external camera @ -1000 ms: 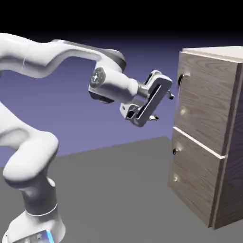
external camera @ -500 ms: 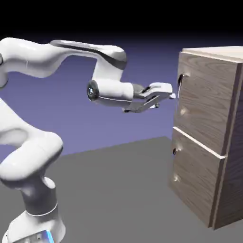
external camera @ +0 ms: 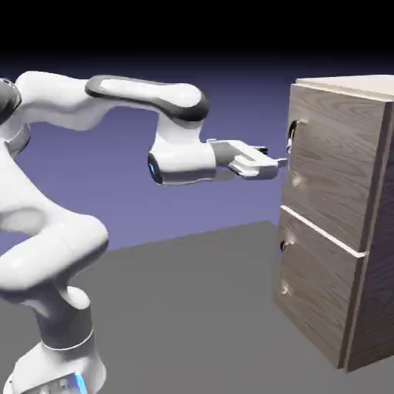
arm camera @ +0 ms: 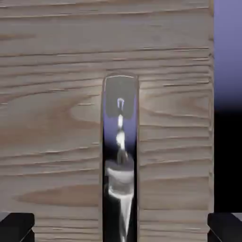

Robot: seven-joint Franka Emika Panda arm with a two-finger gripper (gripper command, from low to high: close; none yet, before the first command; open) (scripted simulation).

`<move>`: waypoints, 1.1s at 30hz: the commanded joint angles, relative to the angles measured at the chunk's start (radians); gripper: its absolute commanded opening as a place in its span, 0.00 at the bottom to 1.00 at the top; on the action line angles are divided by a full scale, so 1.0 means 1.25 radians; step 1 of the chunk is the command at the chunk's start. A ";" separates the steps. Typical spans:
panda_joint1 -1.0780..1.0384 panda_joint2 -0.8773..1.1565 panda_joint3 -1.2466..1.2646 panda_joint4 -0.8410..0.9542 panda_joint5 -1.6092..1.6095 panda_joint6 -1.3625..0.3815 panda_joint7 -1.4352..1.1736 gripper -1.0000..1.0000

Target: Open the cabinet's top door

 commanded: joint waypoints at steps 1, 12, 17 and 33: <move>-0.030 0.019 0.022 0.024 0.007 -0.003 -0.009 1.00; 0.090 0.042 -0.139 -0.084 -0.210 -0.173 0.073 0.00; 0.147 0.013 -0.270 -0.172 -0.384 -0.320 0.139 0.00; 0.082 0.123 -0.643 -0.195 -0.940 -0.863 0.163 0.00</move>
